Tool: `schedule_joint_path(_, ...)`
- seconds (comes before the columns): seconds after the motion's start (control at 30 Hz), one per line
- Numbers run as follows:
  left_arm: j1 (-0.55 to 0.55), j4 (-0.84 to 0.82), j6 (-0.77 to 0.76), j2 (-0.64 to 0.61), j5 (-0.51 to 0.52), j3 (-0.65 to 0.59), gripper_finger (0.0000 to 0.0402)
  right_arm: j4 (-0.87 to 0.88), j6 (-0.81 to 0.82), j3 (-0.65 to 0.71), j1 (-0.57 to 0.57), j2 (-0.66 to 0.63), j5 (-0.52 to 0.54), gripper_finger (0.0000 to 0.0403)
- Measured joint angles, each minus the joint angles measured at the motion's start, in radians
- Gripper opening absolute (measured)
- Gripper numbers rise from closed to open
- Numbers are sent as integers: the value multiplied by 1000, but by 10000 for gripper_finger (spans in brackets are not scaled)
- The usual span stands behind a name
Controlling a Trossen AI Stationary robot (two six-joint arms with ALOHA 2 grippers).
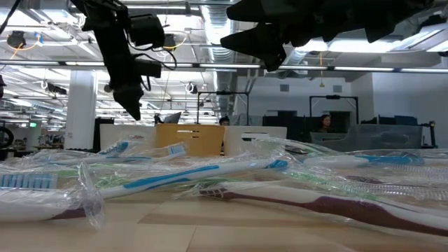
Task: Pick & Place Toothbrushes
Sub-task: Put the white green toothbrush into the yellow bin
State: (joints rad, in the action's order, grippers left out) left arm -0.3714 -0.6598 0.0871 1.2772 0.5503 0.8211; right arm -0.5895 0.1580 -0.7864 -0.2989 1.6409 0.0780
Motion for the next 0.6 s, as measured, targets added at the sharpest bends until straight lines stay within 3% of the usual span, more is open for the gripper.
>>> schedule_joint_path(0.3,22,-2,-127,-158,-15,0,214,-12,-9,0,0,0,0,238)
schedule_joint_path(0.6,100,1,-183,-296,-320,1,214,4,-9,0,-2,0,0,238)
